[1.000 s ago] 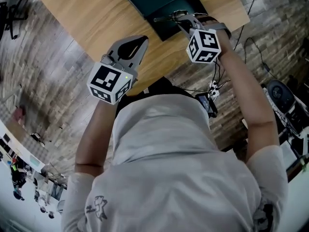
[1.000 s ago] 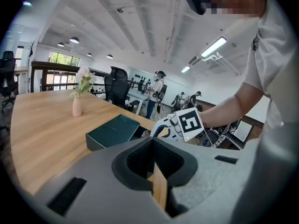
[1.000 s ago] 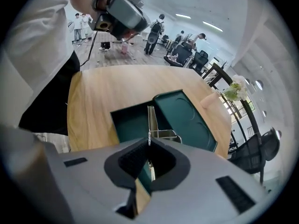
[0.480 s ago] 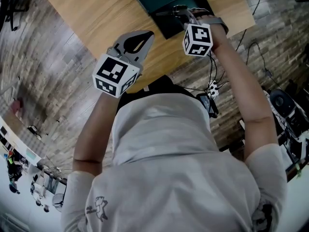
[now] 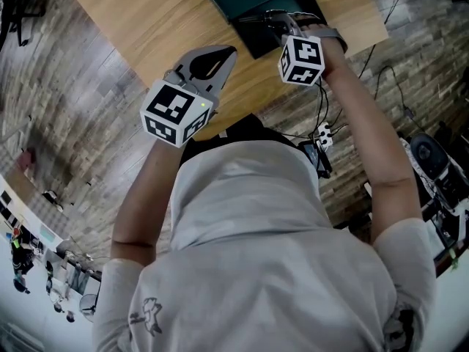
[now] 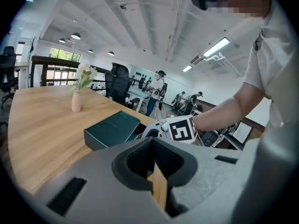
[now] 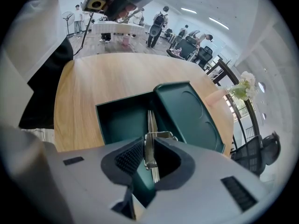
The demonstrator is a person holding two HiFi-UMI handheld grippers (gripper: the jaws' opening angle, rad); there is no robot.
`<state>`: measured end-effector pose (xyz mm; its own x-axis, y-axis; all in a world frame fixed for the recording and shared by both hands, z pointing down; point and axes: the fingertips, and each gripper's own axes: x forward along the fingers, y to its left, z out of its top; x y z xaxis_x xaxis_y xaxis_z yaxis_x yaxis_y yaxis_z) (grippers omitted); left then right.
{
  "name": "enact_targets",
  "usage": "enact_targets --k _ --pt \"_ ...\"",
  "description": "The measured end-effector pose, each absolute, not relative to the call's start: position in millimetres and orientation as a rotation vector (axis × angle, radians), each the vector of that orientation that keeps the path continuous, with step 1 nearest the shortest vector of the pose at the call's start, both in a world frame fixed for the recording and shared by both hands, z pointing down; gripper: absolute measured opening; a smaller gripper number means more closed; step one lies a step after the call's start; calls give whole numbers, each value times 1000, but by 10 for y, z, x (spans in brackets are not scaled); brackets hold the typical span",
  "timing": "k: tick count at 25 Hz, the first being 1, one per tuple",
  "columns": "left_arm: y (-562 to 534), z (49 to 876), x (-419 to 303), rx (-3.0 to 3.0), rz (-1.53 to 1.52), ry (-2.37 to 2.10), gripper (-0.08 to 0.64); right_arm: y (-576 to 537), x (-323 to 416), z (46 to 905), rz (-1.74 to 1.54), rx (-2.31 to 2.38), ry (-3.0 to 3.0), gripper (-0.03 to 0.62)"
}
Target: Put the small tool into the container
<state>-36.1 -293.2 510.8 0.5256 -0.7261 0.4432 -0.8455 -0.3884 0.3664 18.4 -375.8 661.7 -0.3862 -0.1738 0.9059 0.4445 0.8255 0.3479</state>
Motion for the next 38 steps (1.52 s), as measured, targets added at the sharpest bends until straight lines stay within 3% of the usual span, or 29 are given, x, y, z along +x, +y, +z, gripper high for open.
enact_targets --k 7,19,38 --pt "-2852 5019 -387 2235 282 -1257 6 -3660 247 6470 -589 -186 -1878 121" --pt "-2538 4643 -519 2336 303 -1221 6 -3390 183 5813 -512 36 -1993 121" --pt "-1657 3935 -765 2591 305 -1102 6 -2333 112 4438 -192 572 -2297 27"
